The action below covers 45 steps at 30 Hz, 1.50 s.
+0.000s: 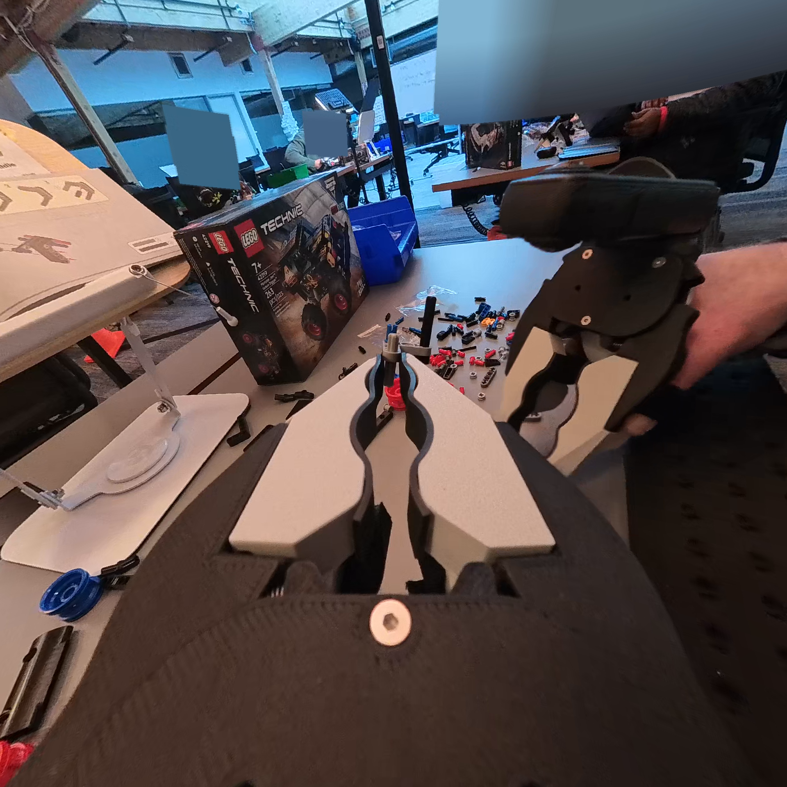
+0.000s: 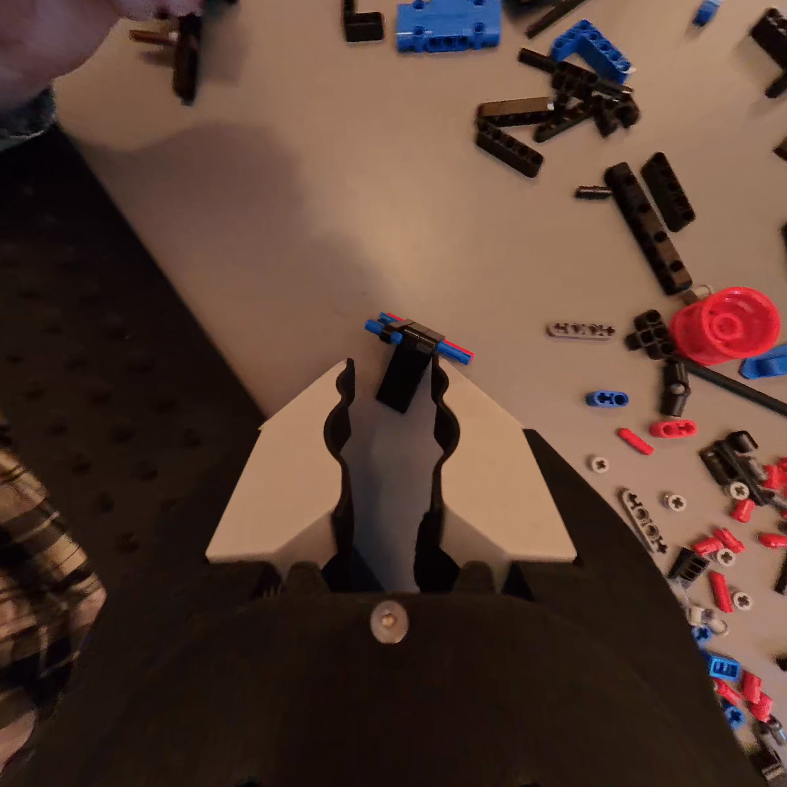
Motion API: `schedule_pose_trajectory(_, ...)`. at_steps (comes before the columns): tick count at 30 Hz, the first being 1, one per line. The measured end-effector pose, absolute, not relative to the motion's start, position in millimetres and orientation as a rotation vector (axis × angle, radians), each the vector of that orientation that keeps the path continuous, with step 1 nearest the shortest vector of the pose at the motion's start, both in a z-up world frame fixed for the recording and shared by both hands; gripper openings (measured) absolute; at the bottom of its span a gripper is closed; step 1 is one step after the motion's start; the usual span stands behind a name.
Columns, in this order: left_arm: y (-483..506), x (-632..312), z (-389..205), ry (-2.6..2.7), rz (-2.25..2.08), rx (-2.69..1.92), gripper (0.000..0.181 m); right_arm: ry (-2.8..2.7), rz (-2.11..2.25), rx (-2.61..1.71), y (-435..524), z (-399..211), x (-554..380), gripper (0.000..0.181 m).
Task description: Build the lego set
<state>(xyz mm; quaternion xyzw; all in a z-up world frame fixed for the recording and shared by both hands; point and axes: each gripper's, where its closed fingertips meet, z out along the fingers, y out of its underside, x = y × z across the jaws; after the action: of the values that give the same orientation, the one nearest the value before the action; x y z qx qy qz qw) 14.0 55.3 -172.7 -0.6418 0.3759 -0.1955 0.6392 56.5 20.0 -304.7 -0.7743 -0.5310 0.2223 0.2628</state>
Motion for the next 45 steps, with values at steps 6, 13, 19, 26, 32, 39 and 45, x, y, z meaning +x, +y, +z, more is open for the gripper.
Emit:
schedule_pose_trajectory(6,54.3,13.7,-171.2,0.857,-0.449,-1.459,0.004,-1.573,0.645,-1.947,23.4,-292.5,65.5,0.036)
schedule_pose_trajectory(13,54.7,14.6,-173.0,0.864,-0.447,-1.464,0.004,-1.864,0.612,-1.739,32.9,-312.3,62.3,0.018)
schedule_pose_trajectory(19,55.6,13.6,-173.1,0.859,-0.451,-1.466,0.004,-1.813,0.549,-1.702,42.1,-301.4,55.7,0.002)
schedule_pose_trajectory(26,56.3,15.0,-174.8,0.865,-0.450,-1.473,0.004,-1.882,0.113,-1.682,53.0,-283.6,79.9,0.002)
schedule_pose_trajectory(32,59.0,12.8,-175.6,0.854,-0.437,-1.484,0.004,-2.136,-0.368,-1.690,54.8,-277.6,113.4,0.002)
schedule_pose_trajectory(39,61.8,7.2,-175.1,0.829,-0.433,-1.495,0.004,-2.375,-0.729,-1.545,55.2,-290.4,106.2,0.003)
schedule_pose_trajectory(45,61.5,5.9,-173.6,0.822,-0.443,-1.493,0.004,-2.405,-0.643,-1.480,43.4,-294.2,82.7,0.013)
